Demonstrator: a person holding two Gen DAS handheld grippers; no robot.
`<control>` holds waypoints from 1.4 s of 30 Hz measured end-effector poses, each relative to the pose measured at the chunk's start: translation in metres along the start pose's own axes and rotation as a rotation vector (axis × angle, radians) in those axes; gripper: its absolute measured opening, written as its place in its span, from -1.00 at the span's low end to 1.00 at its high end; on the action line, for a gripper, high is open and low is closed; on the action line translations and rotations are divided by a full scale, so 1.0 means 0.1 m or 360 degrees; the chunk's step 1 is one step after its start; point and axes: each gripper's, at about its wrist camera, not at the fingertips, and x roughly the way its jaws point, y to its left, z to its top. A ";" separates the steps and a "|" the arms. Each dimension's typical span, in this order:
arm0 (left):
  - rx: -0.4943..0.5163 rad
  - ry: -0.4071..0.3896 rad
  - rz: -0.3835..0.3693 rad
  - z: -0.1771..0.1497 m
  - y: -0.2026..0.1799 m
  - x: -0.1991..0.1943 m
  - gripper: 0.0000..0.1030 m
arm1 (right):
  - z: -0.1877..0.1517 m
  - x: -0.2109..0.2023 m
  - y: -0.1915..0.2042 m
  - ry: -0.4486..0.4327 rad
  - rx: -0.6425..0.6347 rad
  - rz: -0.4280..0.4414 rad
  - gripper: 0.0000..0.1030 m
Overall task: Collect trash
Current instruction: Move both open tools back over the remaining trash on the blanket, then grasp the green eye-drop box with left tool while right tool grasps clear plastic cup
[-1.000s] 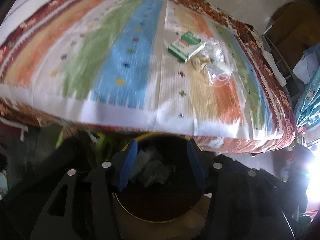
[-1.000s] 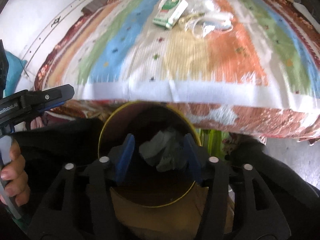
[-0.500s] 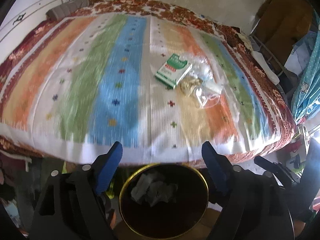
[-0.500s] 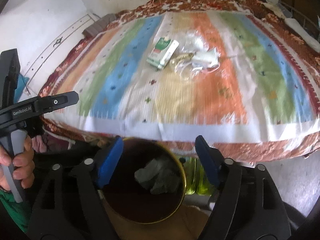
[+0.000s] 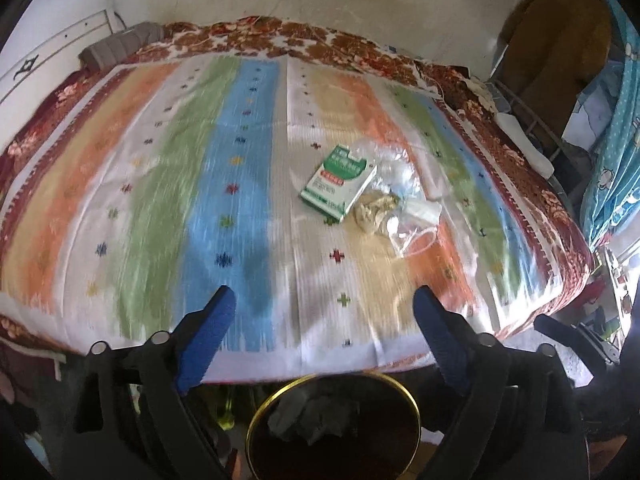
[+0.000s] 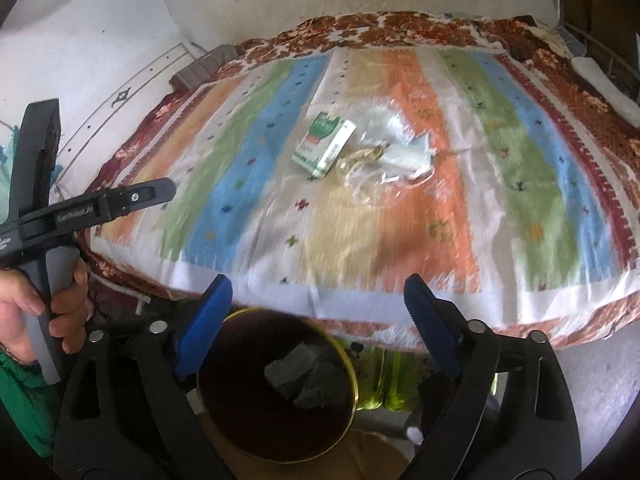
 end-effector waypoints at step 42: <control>0.0368 0.0043 0.0000 0.60 -0.01 1.40 0.89 | 0.75 1.09 -0.78 0.0037 0.0621 0.0139 0.59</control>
